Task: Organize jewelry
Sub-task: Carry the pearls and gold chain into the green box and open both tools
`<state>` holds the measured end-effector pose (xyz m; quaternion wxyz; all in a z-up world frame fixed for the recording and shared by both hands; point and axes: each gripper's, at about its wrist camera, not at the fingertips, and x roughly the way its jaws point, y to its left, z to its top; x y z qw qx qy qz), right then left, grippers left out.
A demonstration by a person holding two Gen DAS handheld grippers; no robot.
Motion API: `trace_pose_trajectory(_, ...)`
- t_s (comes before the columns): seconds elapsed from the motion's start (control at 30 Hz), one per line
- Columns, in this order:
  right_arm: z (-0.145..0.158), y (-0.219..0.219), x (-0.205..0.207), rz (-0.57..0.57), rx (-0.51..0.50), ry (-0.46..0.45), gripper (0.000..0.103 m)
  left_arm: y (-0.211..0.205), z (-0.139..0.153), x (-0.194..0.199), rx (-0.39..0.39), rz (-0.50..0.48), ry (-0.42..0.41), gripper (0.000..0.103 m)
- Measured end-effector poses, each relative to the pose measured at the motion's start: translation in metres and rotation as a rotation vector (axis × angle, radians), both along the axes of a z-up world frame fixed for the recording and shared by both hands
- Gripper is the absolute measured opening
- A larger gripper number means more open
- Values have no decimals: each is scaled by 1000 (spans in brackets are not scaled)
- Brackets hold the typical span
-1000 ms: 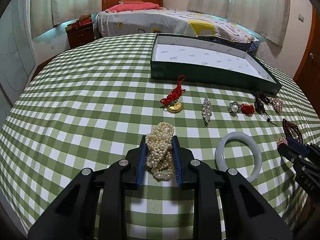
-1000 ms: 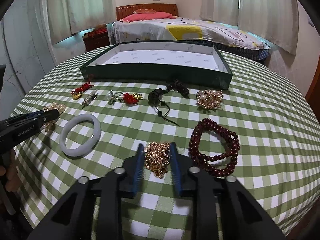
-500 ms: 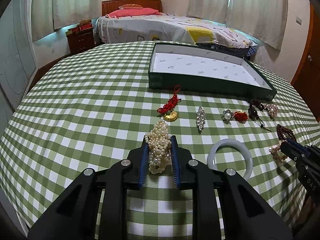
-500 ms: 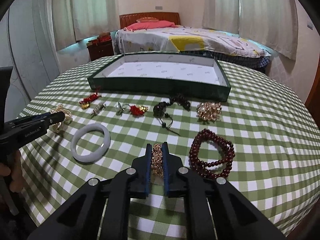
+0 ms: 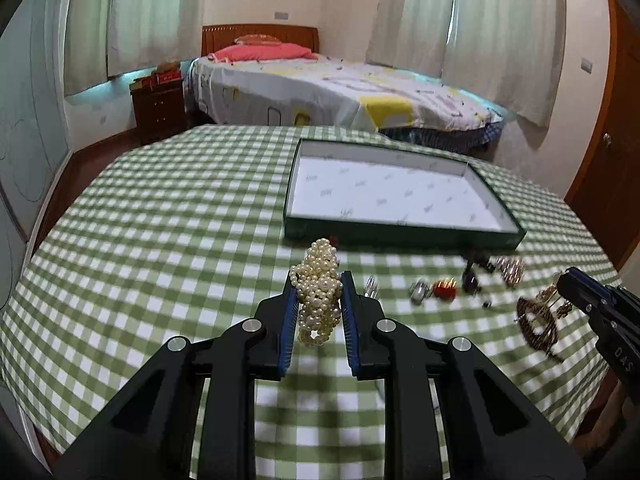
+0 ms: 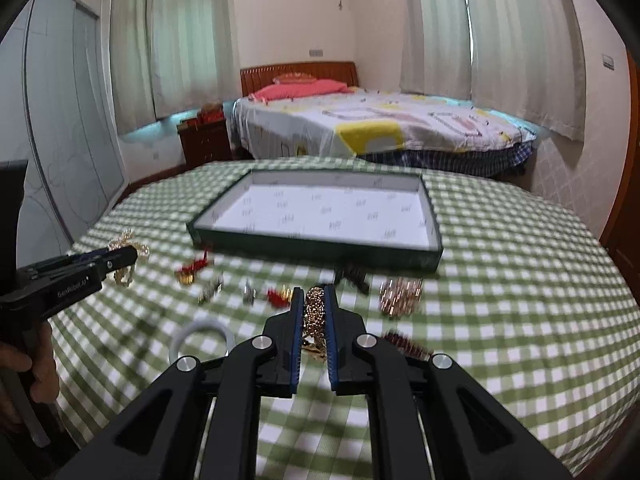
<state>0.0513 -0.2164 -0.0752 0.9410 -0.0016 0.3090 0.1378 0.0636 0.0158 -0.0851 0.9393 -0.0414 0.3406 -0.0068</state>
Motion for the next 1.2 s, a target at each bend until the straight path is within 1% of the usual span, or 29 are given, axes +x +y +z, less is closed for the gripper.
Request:
trace_pose_trajectory(0.2, 29, -7, 24, -20, 19, -72, 11, -6, 25, 30, -27, -14, -39, 21)
trace_pose_trajectory(0.4, 51, -15, 70, -45, 38, -135, 11, -21, 51, 78, -28, -36, -99, 20)
trace_pose_trajectory(0.53, 51, -21, 99, -61, 31, -152, 11, -29, 57, 114, -31, -36, -119, 20)
trace_pose_trajectory(0.6, 42, -25, 114, -62, 30, -124, 11, -34, 48, 134, -17, -37, -99, 21)
trace_pose_trajectory(0.63, 32, -28, 125, -59, 37, -93, 11, -35, 41, 142, -16, -37, -81, 20)
trace_pose_trajectory(0.73, 7, -34, 148, -64, 42, -9, 11, -40, 11, 173, -22, -47, 10, 20)
trace_pose_trajectory(0.87, -24, -33, 169, -62, 24, 91, 11, -41, -25, 199, -11, -51, 107, 20)
trace_pose_trajectory(1.03, -46, -36, 181, -74, 4, 171, 11, -41, -51, 207, 0, -56, 170, 20)
trace_pose_trajectory(1.2, -59, -40, 185, -85, -9, 223, 11, -42, -67, 212, 5, -61, 216, 21)
